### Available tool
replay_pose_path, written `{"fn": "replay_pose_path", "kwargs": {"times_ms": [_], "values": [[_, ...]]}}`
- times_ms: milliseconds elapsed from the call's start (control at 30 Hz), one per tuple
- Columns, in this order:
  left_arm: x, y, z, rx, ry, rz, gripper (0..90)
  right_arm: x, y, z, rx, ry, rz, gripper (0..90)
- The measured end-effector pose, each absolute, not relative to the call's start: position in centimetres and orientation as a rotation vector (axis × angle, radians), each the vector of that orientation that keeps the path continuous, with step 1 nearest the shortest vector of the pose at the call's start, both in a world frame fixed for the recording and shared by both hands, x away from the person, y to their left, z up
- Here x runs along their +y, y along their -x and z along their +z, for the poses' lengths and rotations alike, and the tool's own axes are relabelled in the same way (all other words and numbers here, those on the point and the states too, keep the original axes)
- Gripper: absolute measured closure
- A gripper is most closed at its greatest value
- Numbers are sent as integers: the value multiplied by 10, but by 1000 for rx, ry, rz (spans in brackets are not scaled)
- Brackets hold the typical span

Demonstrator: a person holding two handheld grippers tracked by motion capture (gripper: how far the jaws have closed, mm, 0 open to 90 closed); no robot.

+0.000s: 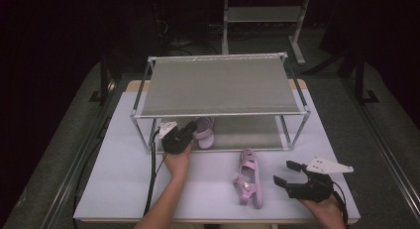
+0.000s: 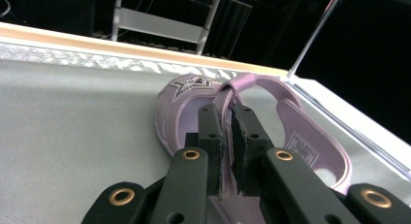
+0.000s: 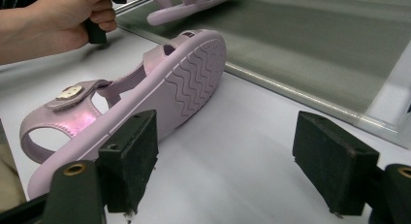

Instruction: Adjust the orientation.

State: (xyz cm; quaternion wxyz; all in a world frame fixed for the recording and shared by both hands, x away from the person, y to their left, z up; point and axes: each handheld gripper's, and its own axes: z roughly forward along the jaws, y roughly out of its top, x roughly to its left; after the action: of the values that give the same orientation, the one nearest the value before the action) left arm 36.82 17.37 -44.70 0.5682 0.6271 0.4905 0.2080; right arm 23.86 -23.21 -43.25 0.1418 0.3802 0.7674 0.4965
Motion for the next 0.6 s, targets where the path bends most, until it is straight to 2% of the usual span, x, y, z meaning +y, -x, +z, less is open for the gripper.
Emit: {"fn": "replay_pose_path", "kwargs": {"times_ms": [600], "values": [[169,-371,-449,1147,-1537,511,825,-230,-236,-432,2227,-1082,1429,244]]}}
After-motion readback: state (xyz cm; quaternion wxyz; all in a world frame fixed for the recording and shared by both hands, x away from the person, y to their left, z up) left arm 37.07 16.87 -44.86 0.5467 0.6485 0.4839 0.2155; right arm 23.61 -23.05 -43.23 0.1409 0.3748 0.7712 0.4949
